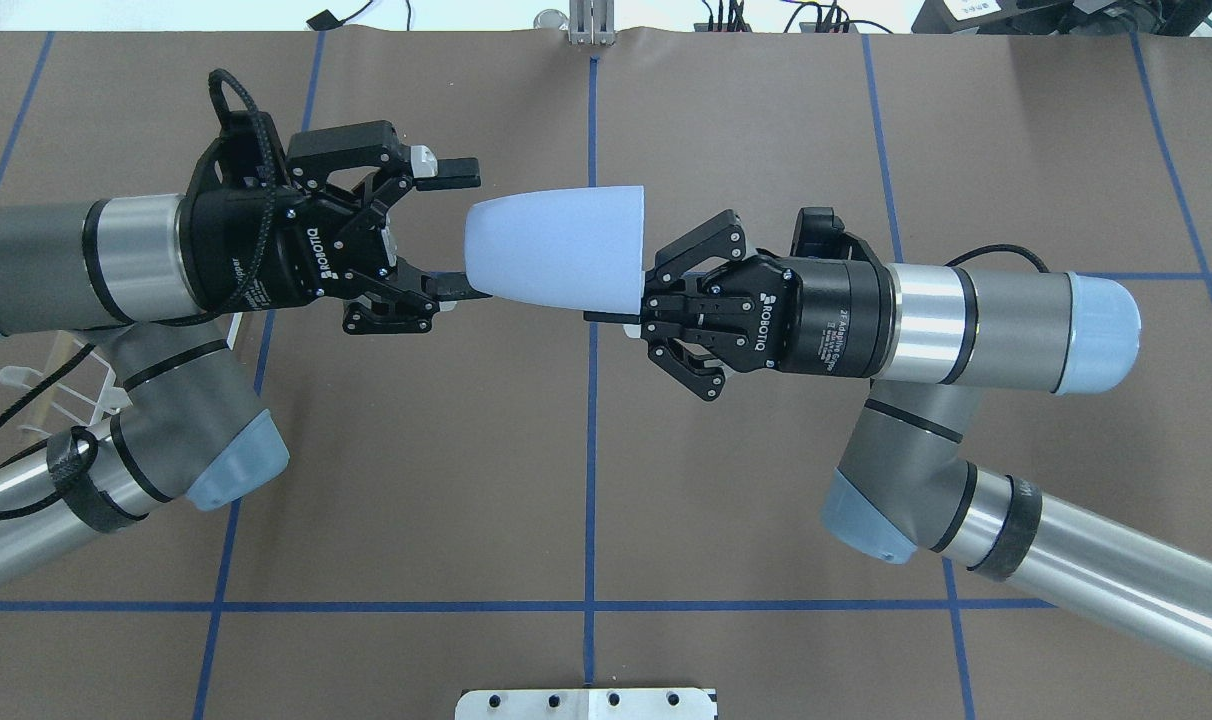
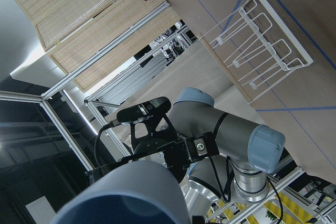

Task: Hang cup on cup holder
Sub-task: 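Close the left gripper on the cup's base held by the right gripper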

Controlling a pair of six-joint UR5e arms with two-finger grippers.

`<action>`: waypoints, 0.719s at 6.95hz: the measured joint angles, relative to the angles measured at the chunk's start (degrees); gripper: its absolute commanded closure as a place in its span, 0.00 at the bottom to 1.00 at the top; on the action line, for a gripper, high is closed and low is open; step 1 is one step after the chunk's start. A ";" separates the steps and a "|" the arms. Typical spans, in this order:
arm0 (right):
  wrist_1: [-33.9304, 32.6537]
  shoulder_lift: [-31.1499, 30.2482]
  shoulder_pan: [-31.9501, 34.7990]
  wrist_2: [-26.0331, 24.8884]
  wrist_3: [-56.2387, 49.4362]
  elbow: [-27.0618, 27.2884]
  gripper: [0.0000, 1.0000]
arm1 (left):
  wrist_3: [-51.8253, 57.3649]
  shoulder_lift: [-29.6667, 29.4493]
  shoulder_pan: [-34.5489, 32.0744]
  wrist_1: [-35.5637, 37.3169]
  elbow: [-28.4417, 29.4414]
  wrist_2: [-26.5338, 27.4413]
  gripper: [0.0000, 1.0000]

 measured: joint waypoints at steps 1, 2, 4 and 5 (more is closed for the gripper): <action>0.01 0.03 -0.18 -0.17 -0.01 -0.03 1.00 | -0.10 -0.34 0.40 -0.02 0.00 0.02 0.03; 0.01 0.06 -0.29 -0.40 -0.01 -0.05 1.00 | -0.18 -0.49 0.81 -0.02 -0.03 0.03 0.03; 0.01 0.08 -0.52 -0.65 -0.01 -0.09 1.00 | -0.40 -0.54 1.64 -0.03 -0.27 0.03 0.03; 0.04 0.09 -0.58 -0.66 -0.01 -0.17 1.00 | -0.78 -0.56 1.94 -0.05 -0.52 0.03 0.07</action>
